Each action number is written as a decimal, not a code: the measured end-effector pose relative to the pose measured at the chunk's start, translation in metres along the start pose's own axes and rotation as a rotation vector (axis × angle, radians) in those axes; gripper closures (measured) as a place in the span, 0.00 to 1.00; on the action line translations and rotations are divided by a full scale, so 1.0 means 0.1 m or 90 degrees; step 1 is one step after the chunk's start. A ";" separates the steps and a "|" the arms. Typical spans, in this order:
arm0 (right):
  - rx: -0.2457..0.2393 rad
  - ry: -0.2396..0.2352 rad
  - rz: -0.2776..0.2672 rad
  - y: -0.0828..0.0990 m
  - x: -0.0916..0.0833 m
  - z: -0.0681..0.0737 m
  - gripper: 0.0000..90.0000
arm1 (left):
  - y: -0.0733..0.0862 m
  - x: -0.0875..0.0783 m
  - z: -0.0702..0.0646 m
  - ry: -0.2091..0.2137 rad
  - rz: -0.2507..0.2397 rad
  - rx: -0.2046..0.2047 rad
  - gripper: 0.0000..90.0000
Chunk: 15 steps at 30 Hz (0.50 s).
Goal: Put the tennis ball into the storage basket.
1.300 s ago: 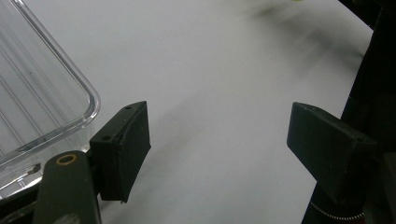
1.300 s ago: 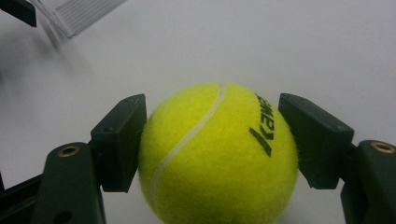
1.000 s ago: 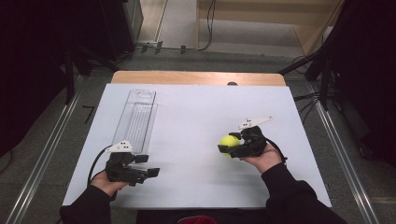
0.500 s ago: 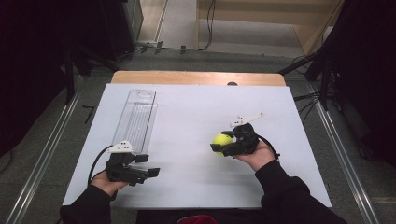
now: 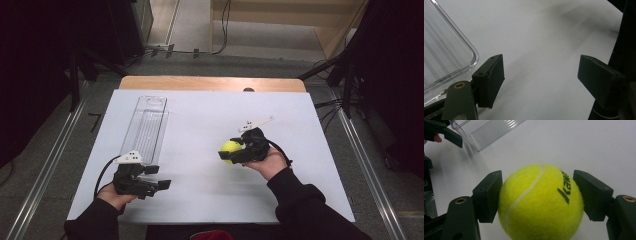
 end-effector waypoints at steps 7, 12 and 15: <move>0.000 -0.005 0.002 -0.08 0.05 0.06 0.28 | 0.00 0.00 0.00 0.001 0.000 0.000 0.25; 0.001 -0.011 0.000 -0.14 0.07 0.10 0.28 | 0.00 0.00 0.00 0.000 0.000 0.000 0.25; -0.002 -0.014 0.000 -0.18 0.09 0.13 0.28 | 0.00 0.00 0.00 0.000 -0.002 -0.003 0.25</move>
Point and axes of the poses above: each handheld gripper's, and its own axes: x roughly forward along the jaws, y roughly out of its underside, z roughly to its left, the point moved 10 cm from there along x, roughly forward along the jaws, and after that the axes turned 10 degrees about y, right-handed, at the moved point
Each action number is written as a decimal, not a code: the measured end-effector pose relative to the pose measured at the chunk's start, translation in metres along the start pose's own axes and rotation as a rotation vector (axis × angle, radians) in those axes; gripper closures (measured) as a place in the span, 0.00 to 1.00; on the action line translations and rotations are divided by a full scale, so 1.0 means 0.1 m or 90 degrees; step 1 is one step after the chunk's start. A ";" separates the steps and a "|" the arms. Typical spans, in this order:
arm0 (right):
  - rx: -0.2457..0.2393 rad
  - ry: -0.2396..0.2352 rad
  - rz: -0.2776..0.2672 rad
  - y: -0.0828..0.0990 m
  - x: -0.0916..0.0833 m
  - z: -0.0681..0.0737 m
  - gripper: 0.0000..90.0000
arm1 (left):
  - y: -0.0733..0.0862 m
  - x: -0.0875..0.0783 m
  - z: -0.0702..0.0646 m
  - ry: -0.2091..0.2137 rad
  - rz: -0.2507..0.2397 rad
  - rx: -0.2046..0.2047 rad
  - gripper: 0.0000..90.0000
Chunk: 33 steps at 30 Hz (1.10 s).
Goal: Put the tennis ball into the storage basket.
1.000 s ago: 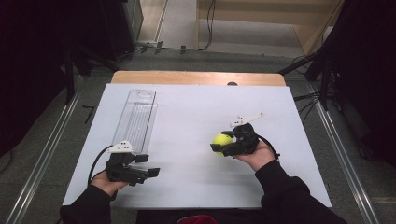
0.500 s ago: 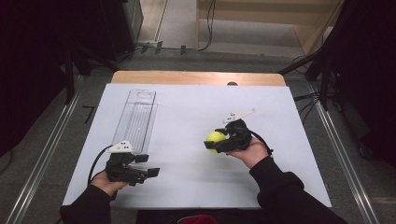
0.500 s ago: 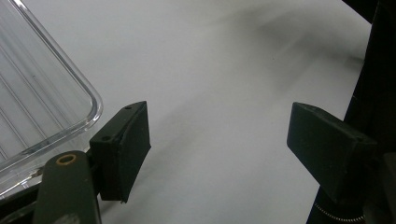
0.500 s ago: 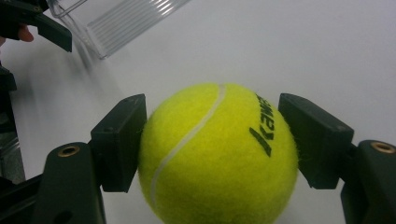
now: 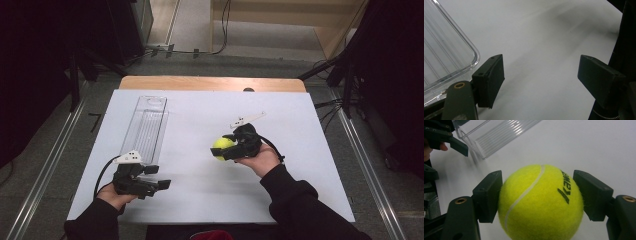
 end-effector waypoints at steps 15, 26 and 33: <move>-0.012 -0.016 0.004 -0.17 0.13 0.16 0.28 | 0.01 0.00 0.01 0.000 0.002 -0.002 0.25; -0.005 -0.031 0.010 -0.28 0.25 0.23 0.28 | 0.01 -0.01 0.02 -0.002 -0.001 -0.003 0.25; -0.011 -0.028 0.001 -0.40 0.33 0.28 0.28 | 0.01 -0.01 0.02 0.000 -0.001 -0.003 0.25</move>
Point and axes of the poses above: each handheld gripper's, and its own axes: x roughly forward along the jaws, y roughly out of its underside, z roughly to its left, the point moved 10 cm from there along x, roughly forward along the jaws, and after that the axes turned 10 degrees about y, right-handed, at the moved point
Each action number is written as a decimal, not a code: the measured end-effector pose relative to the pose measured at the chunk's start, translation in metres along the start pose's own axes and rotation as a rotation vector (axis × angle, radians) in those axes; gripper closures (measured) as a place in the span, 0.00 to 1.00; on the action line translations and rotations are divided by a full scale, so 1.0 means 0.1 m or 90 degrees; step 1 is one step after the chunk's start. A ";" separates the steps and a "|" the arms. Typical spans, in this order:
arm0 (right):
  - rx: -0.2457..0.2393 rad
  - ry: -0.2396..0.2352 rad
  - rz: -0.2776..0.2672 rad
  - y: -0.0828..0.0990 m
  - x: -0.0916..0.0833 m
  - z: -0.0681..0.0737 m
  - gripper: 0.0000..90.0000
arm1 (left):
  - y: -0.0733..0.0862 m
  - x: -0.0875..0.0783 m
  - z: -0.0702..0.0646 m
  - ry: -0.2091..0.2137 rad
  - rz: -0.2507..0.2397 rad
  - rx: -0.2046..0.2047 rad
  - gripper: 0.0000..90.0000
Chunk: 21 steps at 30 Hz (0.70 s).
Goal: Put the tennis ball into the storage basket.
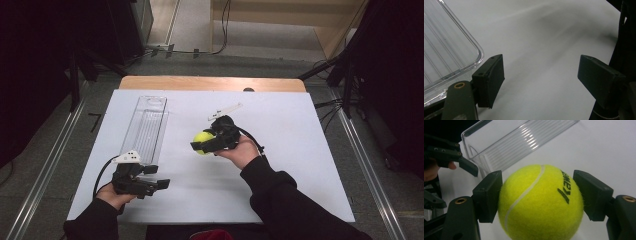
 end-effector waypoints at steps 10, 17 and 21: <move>-0.003 0.001 -0.011 -0.15 0.10 0.04 0.28 | -0.01 0.00 0.00 0.002 -0.003 0.000 0.25; -0.001 0.001 -0.013 -0.21 0.16 0.05 0.28 | -0.01 0.00 -0.01 0.003 -0.004 0.000 0.25; 0.000 0.004 -0.015 -0.24 0.20 0.04 0.28 | -0.01 0.00 -0.02 0.004 -0.005 0.001 0.25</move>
Point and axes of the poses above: each handheld gripper's, and its own axes: x roughly forward along the jaws, y roughly out of its underside, z roughly to its left, the point moved 10 cm from there along x, roughly forward along the jaws, and after that the axes turned 10 degrees about y, right-handed, at the moved point
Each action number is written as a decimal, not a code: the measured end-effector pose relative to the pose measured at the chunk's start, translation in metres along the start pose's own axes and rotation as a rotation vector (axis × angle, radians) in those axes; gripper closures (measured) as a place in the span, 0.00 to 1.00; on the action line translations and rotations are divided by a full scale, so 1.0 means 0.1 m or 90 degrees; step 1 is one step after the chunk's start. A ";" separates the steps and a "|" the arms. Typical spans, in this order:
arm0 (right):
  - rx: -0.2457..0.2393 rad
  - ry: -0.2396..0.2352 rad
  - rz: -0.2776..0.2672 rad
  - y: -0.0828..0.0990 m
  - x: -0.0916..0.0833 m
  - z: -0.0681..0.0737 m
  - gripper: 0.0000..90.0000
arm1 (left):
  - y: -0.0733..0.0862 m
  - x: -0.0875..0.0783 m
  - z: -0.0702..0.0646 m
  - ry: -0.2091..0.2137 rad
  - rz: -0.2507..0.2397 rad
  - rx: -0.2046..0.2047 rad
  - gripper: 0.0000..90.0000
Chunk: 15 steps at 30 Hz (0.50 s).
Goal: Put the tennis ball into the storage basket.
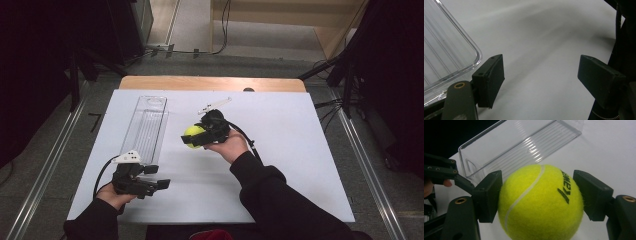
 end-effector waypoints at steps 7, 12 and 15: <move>0.007 0.003 0.000 -0.05 0.06 -0.01 0.28 | 0.00 0.00 0.00 0.000 0.001 0.001 0.25; 0.001 0.005 -0.004 -0.08 0.09 0.00 0.28 | 0.00 0.00 0.00 0.000 0.001 0.001 0.25; -0.003 0.009 -0.014 -0.14 0.12 0.00 0.28 | 0.00 0.00 0.00 -0.001 0.000 0.001 0.25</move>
Point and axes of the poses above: each handheld gripper's, and its own axes: x roughly forward along the jaws, y roughly out of its underside, z roughly to its left, the point moved 10 cm from there along x, roughly forward along the jaws, and after that the axes turned 10 degrees about y, right-handed, at the moved point
